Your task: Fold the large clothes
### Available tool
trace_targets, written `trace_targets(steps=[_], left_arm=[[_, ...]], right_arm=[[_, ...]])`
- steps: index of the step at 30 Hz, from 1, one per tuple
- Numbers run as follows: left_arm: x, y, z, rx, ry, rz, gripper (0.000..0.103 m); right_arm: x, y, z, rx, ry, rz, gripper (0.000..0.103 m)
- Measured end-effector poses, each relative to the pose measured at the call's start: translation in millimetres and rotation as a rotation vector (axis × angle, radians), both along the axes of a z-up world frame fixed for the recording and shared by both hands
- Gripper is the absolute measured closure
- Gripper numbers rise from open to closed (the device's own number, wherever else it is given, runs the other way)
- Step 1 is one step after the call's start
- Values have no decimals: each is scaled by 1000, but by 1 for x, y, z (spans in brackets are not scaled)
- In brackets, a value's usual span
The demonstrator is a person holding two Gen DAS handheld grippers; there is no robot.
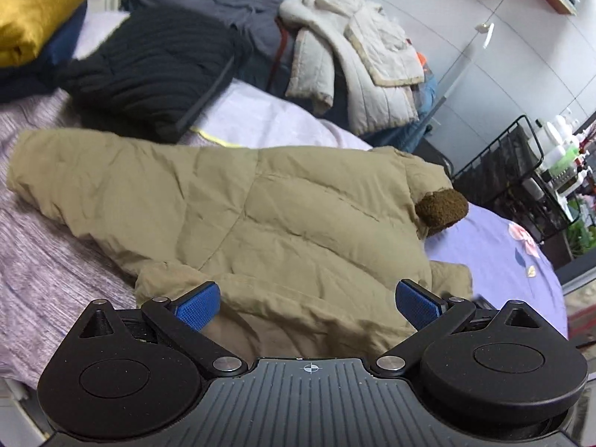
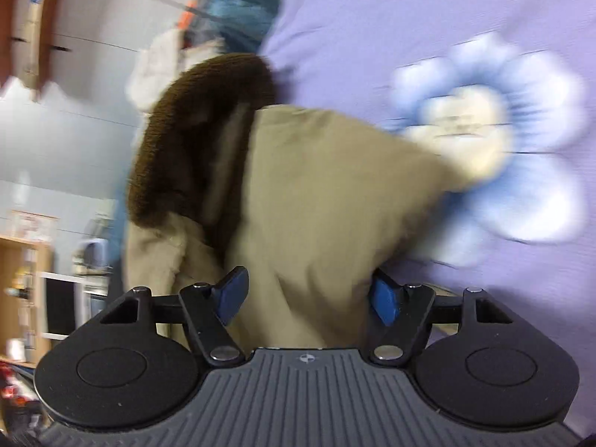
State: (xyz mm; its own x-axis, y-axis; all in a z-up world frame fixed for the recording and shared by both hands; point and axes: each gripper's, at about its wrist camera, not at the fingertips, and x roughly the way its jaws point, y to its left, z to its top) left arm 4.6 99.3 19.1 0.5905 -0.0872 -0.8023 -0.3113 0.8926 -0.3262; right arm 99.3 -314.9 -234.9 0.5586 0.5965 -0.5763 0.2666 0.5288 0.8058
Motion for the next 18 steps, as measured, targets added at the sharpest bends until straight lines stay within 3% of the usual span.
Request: trace_targets(steps=[1, 2, 3, 5, 7, 10, 13, 16, 18], left_arm=[[0, -5, 2, 12, -3, 10, 0], [-1, -10, 2, 18, -2, 17, 0], [0, -16, 2, 17, -1, 20, 0], [2, -26, 3, 10, -7, 24, 0], [4, -36, 6, 4, -21, 15, 0], [9, -48, 9, 11, -42, -7, 0], [19, -56, 8, -13, -58, -26, 0], [27, -65, 8, -27, -76, -55, 0], [34, -71, 6, -31, -81, -77, 0]], right_arm=[[8, 6, -6, -2, 18, 0, 25], [14, 11, -10, 31, 50, -19, 37], [13, 11, -14, 93, 71, -50, 70], [13, 8, -16, 197, 89, -90, 89], [11, 2, 14, 163, 1, -84, 93], [3, -18, 71, 205, -109, -88, 95], [-10, -45, 141, 216, -294, -89, 95], [-24, -77, 202, 308, -445, -124, 95], [-31, -107, 239, 242, -546, -157, 95]])
